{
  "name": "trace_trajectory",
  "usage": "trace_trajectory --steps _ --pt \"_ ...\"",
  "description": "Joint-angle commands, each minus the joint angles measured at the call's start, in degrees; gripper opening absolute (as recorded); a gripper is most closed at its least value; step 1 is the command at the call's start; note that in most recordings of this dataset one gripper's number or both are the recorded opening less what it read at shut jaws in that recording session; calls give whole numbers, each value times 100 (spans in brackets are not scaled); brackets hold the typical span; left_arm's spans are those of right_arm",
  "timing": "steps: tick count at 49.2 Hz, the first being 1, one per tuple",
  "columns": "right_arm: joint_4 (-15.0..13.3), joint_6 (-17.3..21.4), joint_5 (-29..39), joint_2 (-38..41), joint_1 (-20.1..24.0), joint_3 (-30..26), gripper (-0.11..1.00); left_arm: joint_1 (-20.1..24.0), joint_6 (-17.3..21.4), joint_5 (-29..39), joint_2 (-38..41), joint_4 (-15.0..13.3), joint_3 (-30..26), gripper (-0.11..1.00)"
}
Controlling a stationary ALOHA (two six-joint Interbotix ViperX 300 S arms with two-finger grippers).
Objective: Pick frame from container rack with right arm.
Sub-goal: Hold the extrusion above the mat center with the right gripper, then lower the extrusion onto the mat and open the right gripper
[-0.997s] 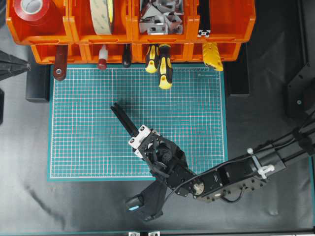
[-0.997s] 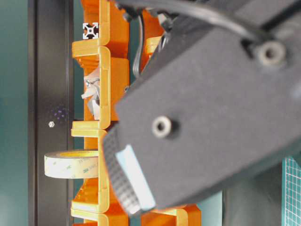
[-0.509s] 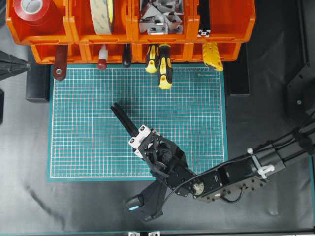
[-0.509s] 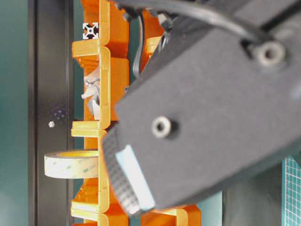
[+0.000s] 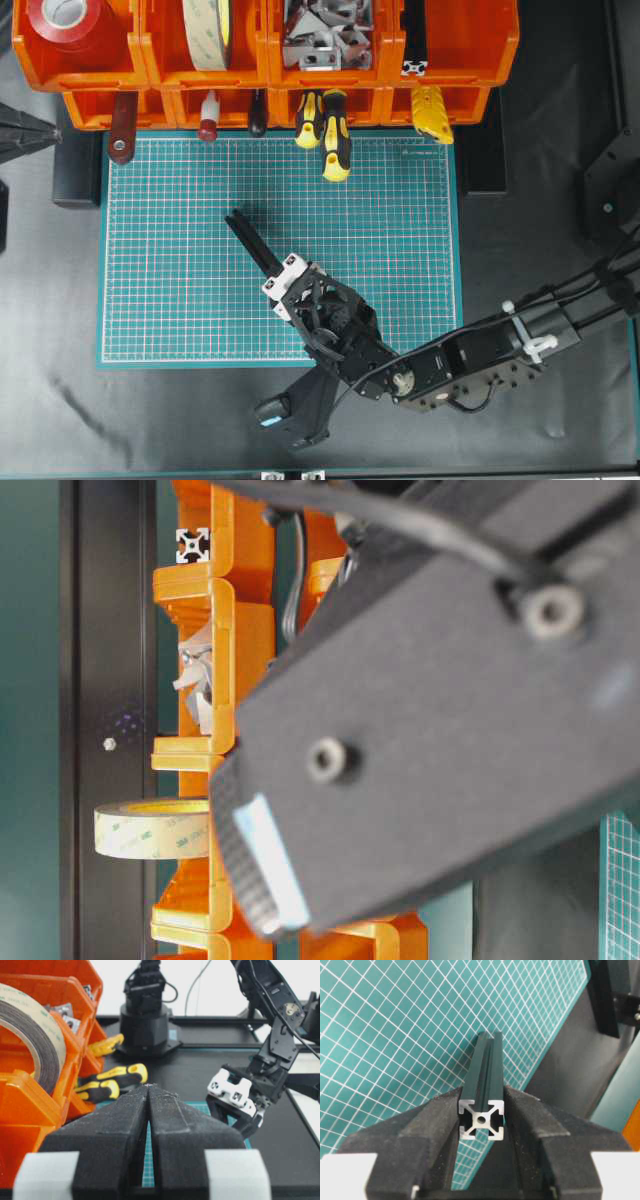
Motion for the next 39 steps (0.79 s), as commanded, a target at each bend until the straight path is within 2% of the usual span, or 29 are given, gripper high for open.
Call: trace_trajectory --steps 1,12,14,21,25,30,39 --pt "141 123 -141 -132 -26 -18 25 0 -35 -44 26 18 -62 0" --pt "633 264 -457 -202 -26 141 27 0 -26 -35 35 18 -53 0" --pt "721 264 -457 -202 -26 141 35 0 -26 -35 35 18 -53 0" --pt "1020 308 -466 -193 -26 132 74 0 -35 -26 35 18 -44 0" --pt "1187 439 -483 -220 -26 123 85 -9 -35 -26 26 9 -44 0" --pt "1354 905 -562 -272 -35 105 83 -26 -35 -18 26 18 -44 0" --pt "1389 2197 -589 -519 -35 246 84 -44 -35 -18 26 9 -44 0"
